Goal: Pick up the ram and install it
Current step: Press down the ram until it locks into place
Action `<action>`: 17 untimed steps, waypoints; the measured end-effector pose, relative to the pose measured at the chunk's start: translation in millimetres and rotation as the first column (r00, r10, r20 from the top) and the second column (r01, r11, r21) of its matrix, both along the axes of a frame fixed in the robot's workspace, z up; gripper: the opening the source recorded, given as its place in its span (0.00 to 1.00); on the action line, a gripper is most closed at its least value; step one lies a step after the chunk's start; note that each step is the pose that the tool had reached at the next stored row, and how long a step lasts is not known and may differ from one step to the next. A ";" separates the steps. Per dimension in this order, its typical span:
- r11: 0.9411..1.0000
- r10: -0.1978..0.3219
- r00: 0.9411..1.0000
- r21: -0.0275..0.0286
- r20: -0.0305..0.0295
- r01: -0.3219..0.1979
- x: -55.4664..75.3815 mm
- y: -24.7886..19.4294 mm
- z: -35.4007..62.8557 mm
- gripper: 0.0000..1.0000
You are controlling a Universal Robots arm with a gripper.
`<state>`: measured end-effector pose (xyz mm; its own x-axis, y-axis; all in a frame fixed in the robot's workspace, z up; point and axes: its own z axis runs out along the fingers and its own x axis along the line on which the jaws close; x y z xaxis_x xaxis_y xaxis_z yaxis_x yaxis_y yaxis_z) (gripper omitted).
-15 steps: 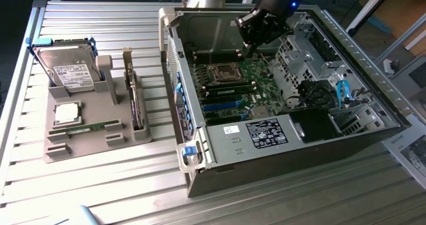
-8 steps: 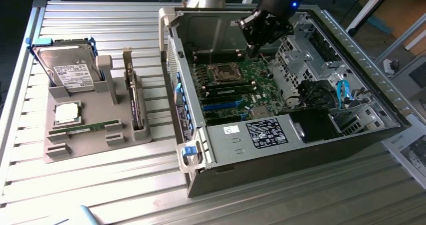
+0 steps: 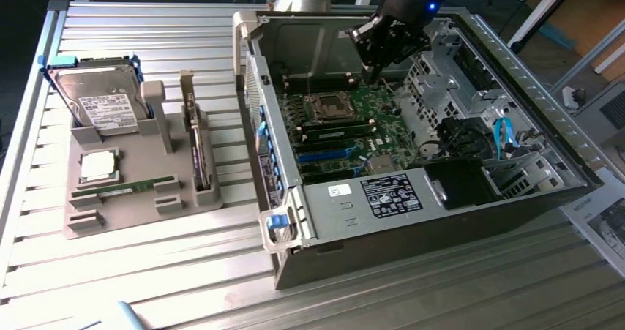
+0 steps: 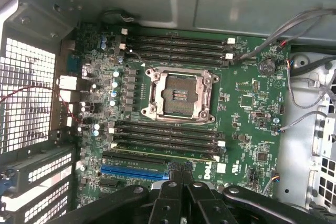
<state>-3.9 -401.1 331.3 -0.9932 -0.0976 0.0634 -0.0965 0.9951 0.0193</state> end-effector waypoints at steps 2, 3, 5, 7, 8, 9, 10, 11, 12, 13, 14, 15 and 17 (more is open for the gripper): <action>1.000 0.000 1.000 0.000 0.000 0.000 0.0 0.0 0.0 0.11; 1.000 0.000 1.000 0.000 0.000 0.000 0.0 0.0 0.0 0.11; 1.000 0.000 1.000 0.000 0.003 0.000 -0.1 0.0 0.2 0.11; 1.000 0.000 1.000 0.000 0.008 0.000 0.0 0.0 0.2 0.11; 1.000 0.000 1.000 0.000 0.008 0.000 0.0 0.0 0.2 0.11; 1.000 0.000 1.000 0.000 0.008 0.000 0.0 0.0 0.2 0.11; 1.000 0.000 1.000 0.000 0.008 0.000 0.0 0.0 0.3 0.11; 1.000 0.000 1.000 0.000 0.009 0.000 0.0 0.0 0.5 0.11; 1.000 0.000 1.000 0.000 0.011 0.000 -0.1 0.0 0.9 0.11; 1.000 0.000 1.000 0.000 0.019 0.000 -0.3 0.0 1.2 0.11; 1.000 0.000 0.999 0.000 0.035 0.000 -0.7 0.0 1.3 0.11; 1.000 0.000 0.999 0.000 0.047 0.000 -0.9 0.0 1.3 0.11; 1.000 0.000 0.999 0.000 0.048 0.000 -0.9 0.0 1.4 0.11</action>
<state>-4.8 -401.1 332.7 -0.9951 -0.0976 0.0158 -0.0974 0.9951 0.0146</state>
